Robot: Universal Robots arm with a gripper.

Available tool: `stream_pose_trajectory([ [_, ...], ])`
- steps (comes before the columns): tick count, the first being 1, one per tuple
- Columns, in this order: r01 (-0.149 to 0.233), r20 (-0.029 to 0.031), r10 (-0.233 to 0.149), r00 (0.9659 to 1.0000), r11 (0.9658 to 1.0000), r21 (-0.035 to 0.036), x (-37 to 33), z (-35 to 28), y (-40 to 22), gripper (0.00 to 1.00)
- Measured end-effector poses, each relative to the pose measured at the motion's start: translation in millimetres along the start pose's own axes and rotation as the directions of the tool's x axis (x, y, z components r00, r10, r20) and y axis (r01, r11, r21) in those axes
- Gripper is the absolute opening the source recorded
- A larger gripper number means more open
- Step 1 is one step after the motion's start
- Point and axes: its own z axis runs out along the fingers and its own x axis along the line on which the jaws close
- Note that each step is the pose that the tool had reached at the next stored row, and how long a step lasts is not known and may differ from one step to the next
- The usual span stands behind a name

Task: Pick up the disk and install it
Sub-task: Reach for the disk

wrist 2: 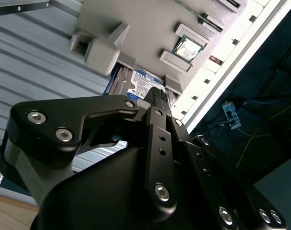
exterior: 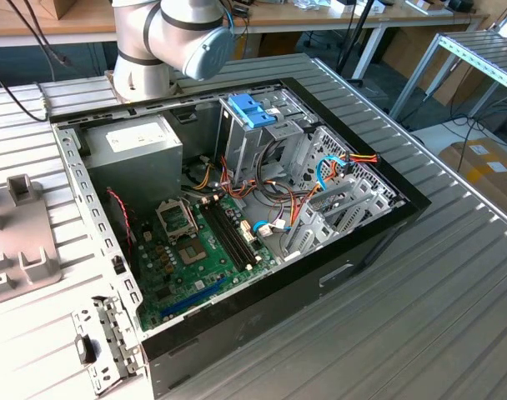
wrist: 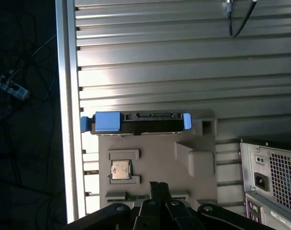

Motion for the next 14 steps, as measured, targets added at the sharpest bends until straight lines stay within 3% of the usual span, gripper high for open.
stream_pose_trajectory([
  [14, 0.000, 0.0000, 0.000, 1.0000, 1.0000, 0.0000, 1.3, 3.0, 11.5, 0.11],
])
